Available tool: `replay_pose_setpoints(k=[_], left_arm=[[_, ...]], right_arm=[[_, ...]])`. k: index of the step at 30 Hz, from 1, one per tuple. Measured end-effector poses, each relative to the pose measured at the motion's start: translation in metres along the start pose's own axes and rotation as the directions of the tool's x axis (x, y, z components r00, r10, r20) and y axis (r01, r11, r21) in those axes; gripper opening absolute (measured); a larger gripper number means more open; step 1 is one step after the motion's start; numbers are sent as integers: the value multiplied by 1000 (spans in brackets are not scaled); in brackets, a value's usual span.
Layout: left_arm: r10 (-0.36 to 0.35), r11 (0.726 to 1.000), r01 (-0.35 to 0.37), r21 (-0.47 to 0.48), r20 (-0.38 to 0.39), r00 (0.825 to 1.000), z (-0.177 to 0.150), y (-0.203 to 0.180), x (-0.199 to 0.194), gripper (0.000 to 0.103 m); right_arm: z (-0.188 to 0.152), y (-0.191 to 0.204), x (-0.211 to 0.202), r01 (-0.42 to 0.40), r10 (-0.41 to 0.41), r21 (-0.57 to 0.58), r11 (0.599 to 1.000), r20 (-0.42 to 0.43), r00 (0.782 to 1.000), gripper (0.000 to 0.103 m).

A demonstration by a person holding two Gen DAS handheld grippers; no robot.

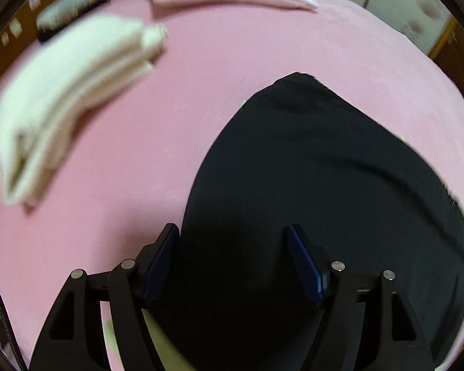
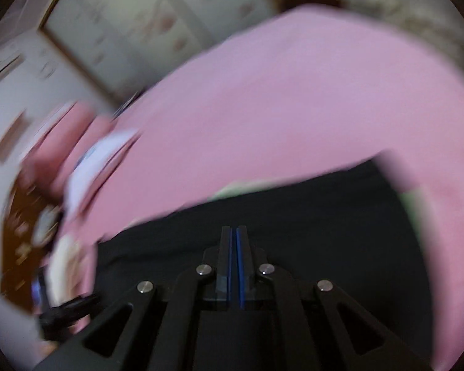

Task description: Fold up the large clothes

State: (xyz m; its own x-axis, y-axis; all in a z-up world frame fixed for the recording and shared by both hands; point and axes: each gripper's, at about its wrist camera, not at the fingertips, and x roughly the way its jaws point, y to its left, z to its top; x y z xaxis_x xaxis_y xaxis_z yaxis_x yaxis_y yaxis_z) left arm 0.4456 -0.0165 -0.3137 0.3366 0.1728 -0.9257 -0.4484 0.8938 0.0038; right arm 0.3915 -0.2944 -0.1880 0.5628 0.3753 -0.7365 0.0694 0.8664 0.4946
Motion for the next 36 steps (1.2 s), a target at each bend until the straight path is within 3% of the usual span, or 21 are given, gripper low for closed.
replay_pose_setpoints(k=[1, 4, 5, 6, 8, 10, 11, 13, 16, 18, 21, 25, 27, 29, 31, 32, 34, 35, 36], left_arm=[[7, 1000, -8, 25, 21, 1000, -4, -2, -6, 71], [14, 997, -17, 72, 43, 999, -22, 14, -19, 71], [5, 997, -7, 83, 28, 1000, -30, 18, -22, 71], [-11, 996, 11, 85, 6, 1000, -34, 22, -23, 71], [-45, 996, 48, 69, -38, 998, -54, 27, -23, 71], [-54, 998, 55, 12, -83, 995, -82, 47, -31, 71], [-69, 997, 65, -35, -107, 992, -79, 57, -28, 71], [-145, 981, 120, -151, -169, 975, -93, 80, -25, 71], [-325, 915, 238, -327, -246, 913, -116, 111, -12, 72], [-405, 865, 286, -413, -237, 883, -132, 124, -12, 77], [-516, 781, 383, -493, -166, 840, -145, 135, -12, 87], [-621, 667, 515, -538, -21, 783, -152, 139, -16, 87], [-639, 635, 547, -546, 27, 769, -151, 141, -8, 87], [-640, 621, 568, -540, 69, 765, -148, 140, -4, 87], [-635, 626, 591, -508, 108, 765, -142, 134, -4, 71], [-621, 653, 585, -482, 103, 777, -133, 131, -4, 65], [-597, 690, 567, -450, 89, 797, -129, 124, -5, 35], [-599, 691, 567, -448, 84, 796, -128, 122, -6, 32], [-597, 686, 567, -455, 93, 797, -128, 123, -8, 21]], right_arm=[[-9, 20, 20, -7, 6, -10, 1000, -78, 997, 3], [-37, 60, 51, 31, -46, -80, 996, -195, 980, 2], [-37, 61, 63, 71, -91, -95, 993, -228, 969, 2], [-49, 65, 75, 135, -161, -106, 985, -295, 942, 2], [-65, 66, 82, 170, -190, -88, 982, -332, 924, 2], [-79, 69, 84, 216, -245, -124, 969, -335, 910, 0], [-83, 70, 87, 233, -266, -135, 963, -346, 900, 0], [-81, 69, 95, 254, -282, -123, 959, -365, 887, 0], [-74, 70, 107, 267, -297, -130, 955, -430, 852, 0], [-69, 67, 111, 270, -294, -120, 955, -471, 831, 0], [-62, 63, 117, 262, -282, -115, 958, -533, 798, 0], [-57, 59, 123, 250, -260, -99, 963, -583, 770, 0], [-53, 62, 127, 239, -273, -137, 961, -594, 757, 0], [-20, 67, 137, 232, -280, -158, 960, -599, 750, 0], [-21, 67, 136, 225, -269, -150, 963, -597, 756, 0], [-20, 65, 134, 220, -259, -138, 966, -593, 763, 0], [-26, 41, 115, 209, -234, -111, 972, -578, 782, 0], [-27, 36, 108, 204, -225, -102, 974, -570, 790, 0], [-29, 33, 105, 196, -215, -94, 976, -558, 801, 0]])
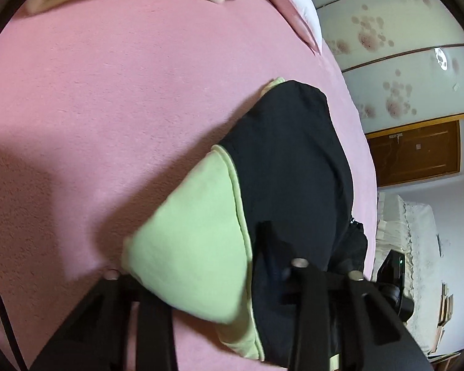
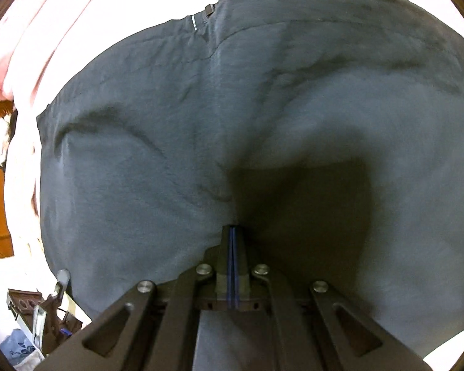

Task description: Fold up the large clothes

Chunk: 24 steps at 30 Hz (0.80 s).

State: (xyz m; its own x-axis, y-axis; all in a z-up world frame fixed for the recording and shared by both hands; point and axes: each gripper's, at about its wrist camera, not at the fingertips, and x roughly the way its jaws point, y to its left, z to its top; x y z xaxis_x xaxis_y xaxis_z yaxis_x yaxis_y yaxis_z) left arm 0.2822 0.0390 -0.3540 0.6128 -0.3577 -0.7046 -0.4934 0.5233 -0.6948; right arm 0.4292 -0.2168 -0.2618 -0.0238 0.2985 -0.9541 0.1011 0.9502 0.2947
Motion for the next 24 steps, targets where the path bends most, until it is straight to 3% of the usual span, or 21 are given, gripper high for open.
replay_pose_setpoints(k=[4, 8, 10, 13, 17, 21, 24], left_arm=[[9, 1000, -10, 27, 46, 999, 5, -21, -7, 15], [-130, 983, 118, 142, 81, 988, -4, -74, -29, 13], [-181, 959, 159, 235, 78, 980, -14, -110, -41, 12], [-272, 906, 239, 350, 49, 961, -35, -160, -51, 12], [-353, 821, 326, 469, -31, 935, -79, -226, -53, 12], [-353, 742, 370, 559, -143, 925, -139, -285, -28, 12], [-322, 731, 382, 565, -208, 924, -182, -308, -5, 12]], right_arm=[[-11, -18, -5, -24, 25, -27, 999, 27, 999, 0], [-26, -30, -8, -99, 99, -1, 995, 38, 994, 0], [-32, -46, -9, -153, 152, 6, 988, 57, 987, 0], [-43, -72, -10, -269, 265, 28, 963, 100, 959, 0], [-50, -108, -3, -444, 433, 99, 890, 112, 894, 0], [-52, -130, 1, -527, 519, 112, 843, 91, 850, 0], [-49, -144, 3, -570, 569, 125, 812, 50, 821, 0]])
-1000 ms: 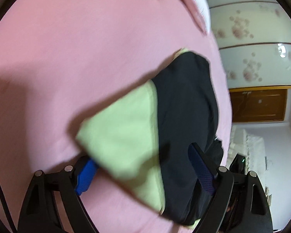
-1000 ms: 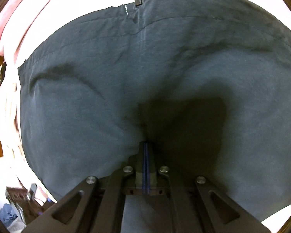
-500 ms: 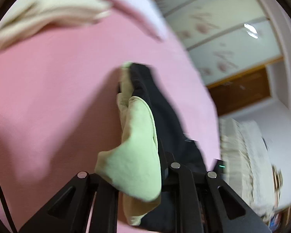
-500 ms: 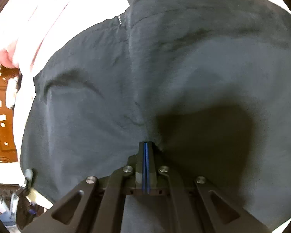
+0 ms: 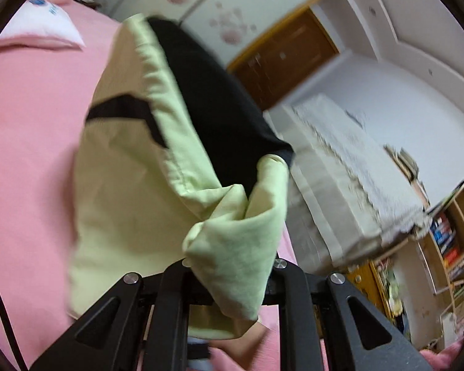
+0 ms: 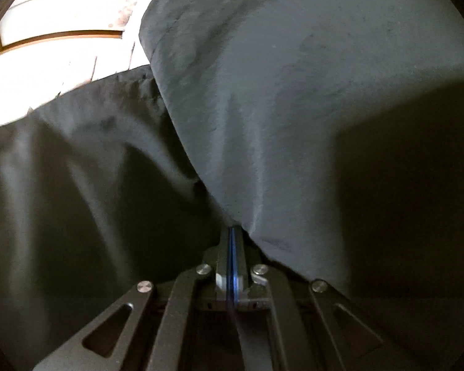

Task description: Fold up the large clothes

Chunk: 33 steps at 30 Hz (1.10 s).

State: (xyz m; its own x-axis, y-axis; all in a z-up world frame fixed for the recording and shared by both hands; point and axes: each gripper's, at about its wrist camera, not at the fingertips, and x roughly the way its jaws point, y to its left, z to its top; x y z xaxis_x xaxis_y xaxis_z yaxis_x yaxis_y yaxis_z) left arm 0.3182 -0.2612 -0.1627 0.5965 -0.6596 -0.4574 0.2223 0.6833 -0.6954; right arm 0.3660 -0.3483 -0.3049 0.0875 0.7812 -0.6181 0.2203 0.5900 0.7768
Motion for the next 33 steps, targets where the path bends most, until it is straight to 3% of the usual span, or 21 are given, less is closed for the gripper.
replay_pose_setpoints(k=[6, 8, 11, 14, 17, 19, 21, 22, 24, 26, 28, 30, 32, 33], left_arm=[[80, 996, -78, 35, -51, 995, -32, -39, 40, 13], [104, 992, -98, 74, -70, 992, -40, -48, 44, 13], [180, 968, -162, 190, -79, 981, -52, -67, 63, 13], [253, 937, -216, 275, -107, 962, -63, -80, 82, 14], [319, 906, -251, 341, -160, 934, -81, -89, 114, 15], [350, 881, -256, 399, -183, 919, -99, -93, 132, 19], [406, 834, -258, 487, -226, 886, -119, -100, 153, 25], [435, 810, -246, 533, -263, 861, -132, -104, 164, 32], [455, 783, -207, 586, -312, 834, -154, -111, 175, 45], [438, 763, -137, 632, -349, 829, -172, -122, 170, 51], [423, 756, -106, 646, -358, 832, -181, -131, 157, 63], [419, 765, -98, 637, -376, 827, -184, -134, 145, 66], [424, 792, -116, 600, -404, 810, -180, -131, 132, 66], [422, 806, -125, 578, -416, 805, -174, -130, 128, 66]], right_arm=[[21, -34, -22, -104, 110, 54, 993, -125, 986, 0], [37, -44, -52, -112, 119, 67, 991, -113, 986, 0], [68, -52, -96, -37, 37, -2, 999, -83, 996, 0], [106, -56, -158, -4, 5, -21, 1000, 59, 998, 4], [133, -58, -221, 2, 1, -13, 1000, 197, 980, 5], [139, -54, -257, 115, -96, -64, 991, 251, 963, 5], [134, -51, -283, 210, -167, -141, 968, 268, 949, 5], [131, -51, -291, 240, -190, -169, 956, 266, 945, 5], [121, -55, -299, 277, -224, -216, 936, 241, 944, 5], [104, -58, -308, 244, -201, -233, 941, 195, 960, 5], [83, -67, -309, 187, -168, -220, 958, 100, 981, 7], [67, -75, -295, 163, -162, -213, 964, 22, 987, 16], [52, -85, -275, 200, -211, -220, 955, -32, 977, 38], [39, -85, -269, 229, -245, -226, 947, -42, 969, 41]])
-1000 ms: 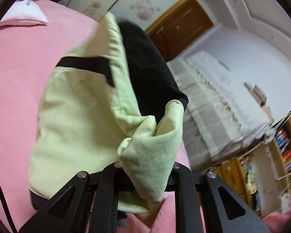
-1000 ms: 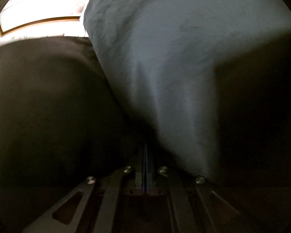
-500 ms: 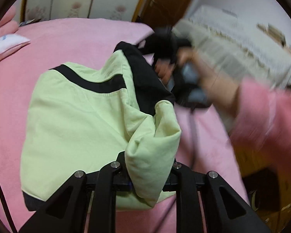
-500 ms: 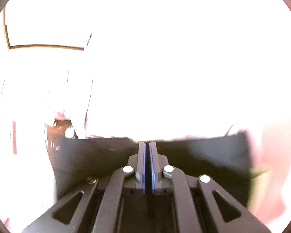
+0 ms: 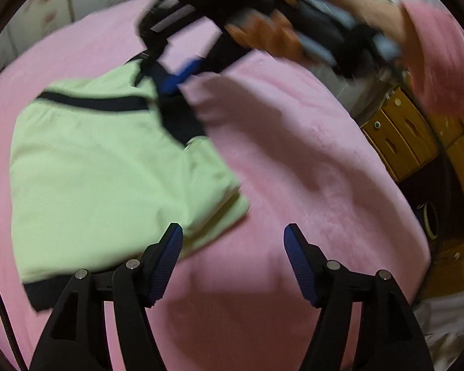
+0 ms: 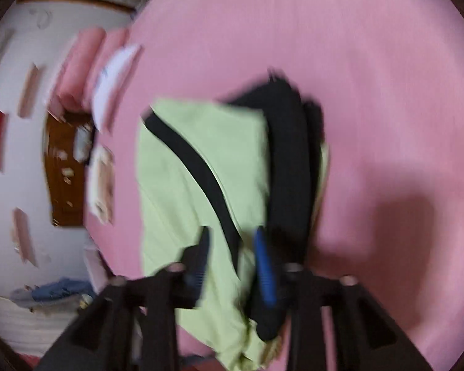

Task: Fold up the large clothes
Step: 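Lay the flipped green bundle flat with the left tool and release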

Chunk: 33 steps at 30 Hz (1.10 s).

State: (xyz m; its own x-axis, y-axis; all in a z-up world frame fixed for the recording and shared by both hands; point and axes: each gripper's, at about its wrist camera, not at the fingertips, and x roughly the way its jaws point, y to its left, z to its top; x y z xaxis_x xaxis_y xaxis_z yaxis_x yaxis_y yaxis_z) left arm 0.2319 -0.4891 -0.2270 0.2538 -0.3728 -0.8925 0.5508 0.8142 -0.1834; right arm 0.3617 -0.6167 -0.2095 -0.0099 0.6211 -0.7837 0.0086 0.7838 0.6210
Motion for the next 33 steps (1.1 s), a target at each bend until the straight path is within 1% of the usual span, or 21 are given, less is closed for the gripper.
replay_pose_setpoints(k=[3, 4, 7, 8, 9, 11, 12, 13, 14, 15, 18, 19, 21, 23, 25, 27, 29, 30, 31, 32, 33], left_arm=[[-15, 995, 14, -96, -7, 1000, 4, 22, -17, 69], [-9, 993, 9, -116, -2, 1000, 3, 29, -20, 74], [24, 980, -17, -200, 33, 999, 7, 55, -36, 75], [39, 974, -29, -225, 41, 998, 10, 62, -39, 75], [56, 969, -43, -245, 47, 997, 11, 70, -43, 75], [91, 959, -74, -272, 49, 995, 9, 79, -47, 75], [111, 950, -92, -298, 48, 993, 10, 86, -49, 75], [116, 939, -94, -329, 47, 992, 10, 94, -52, 75], [112, 931, -89, -353, 45, 993, 6, 98, -51, 75], [92, 912, -67, -404, 43, 995, 4, 107, -53, 75], [50, 872, -22, -488, 43, 998, -5, 129, -52, 75], [55, 868, -28, -496, 39, 998, -7, 133, -52, 75], [98, 862, -79, -501, 13, 995, -12, 138, -46, 75], [122, 859, -110, -499, -8, 992, -14, 142, -39, 75], [144, 856, -141, -497, -31, 989, -14, 146, -37, 75], [156, 856, -156, -494, -40, 987, -10, 147, -38, 75], [169, 858, -171, -485, -47, 984, -8, 149, -40, 75], [179, 858, -181, -480, -49, 983, -8, 150, -42, 75], [189, 858, -190, -477, -51, 981, -9, 151, -43, 75], [195, 856, -197, -477, -54, 979, -8, 153, -43, 75], [200, 852, -203, -483, -58, 978, -6, 157, -44, 75]], right_arm=[[-19, -11, 16, 35, -35, 11, 999, -34, 999, 42], [-19, -11, 15, 34, -34, 18, 999, -30, 999, 42], [-17, -7, 20, 35, -36, 28, 999, 22, 999, 41], [-17, -4, 22, 33, -34, 27, 999, 48, 998, 15], [-12, -1, 26, 30, -32, 28, 999, 77, 996, 5], [-1, 16, 25, 27, -32, 36, 999, 149, 988, 4], [-5, 21, 15, 23, -25, 14, 1000, 201, 979, 4], [-4, 34, 18, 38, -36, -3, 999, 230, 972, 4], [-5, 44, 14, 77, -67, -31, 997, 256, 964, 3], [-7, 46, 6, 100, -84, -46, 994, 272, 959, 3], [-12, 35, -8, 161, -158, 9, 987, 274, 949, 3], [-14, 25, -6, 201, -203, 36, 979, 262, 943, 3], [-16, 8, 7, 248, -258, 74, 966, 224, 940, 4], [-19, -10, 22, 246, -266, 120, 962, 196, 944, 4], [-20, -11, 27, 247, -270, 131, 960, 211, 939, 6], [-22, -3, 20, 260, -286, 135, 956, 238, 928, 15], [-27, -1, 9, 312, -339, 142, 939, 245, 908, 40], [-32, 0, 4, 339, -366, 148, 929, 244, 898, 45], [-38, -2, -1, 339, -367, 153, 928, 241, 898, 51], [-43, -2, 1, 320, -350, 156, 934, 228, 909, 51], [-49, -5, 5, 292, -320, 162, 943, 191, 928, 51]])
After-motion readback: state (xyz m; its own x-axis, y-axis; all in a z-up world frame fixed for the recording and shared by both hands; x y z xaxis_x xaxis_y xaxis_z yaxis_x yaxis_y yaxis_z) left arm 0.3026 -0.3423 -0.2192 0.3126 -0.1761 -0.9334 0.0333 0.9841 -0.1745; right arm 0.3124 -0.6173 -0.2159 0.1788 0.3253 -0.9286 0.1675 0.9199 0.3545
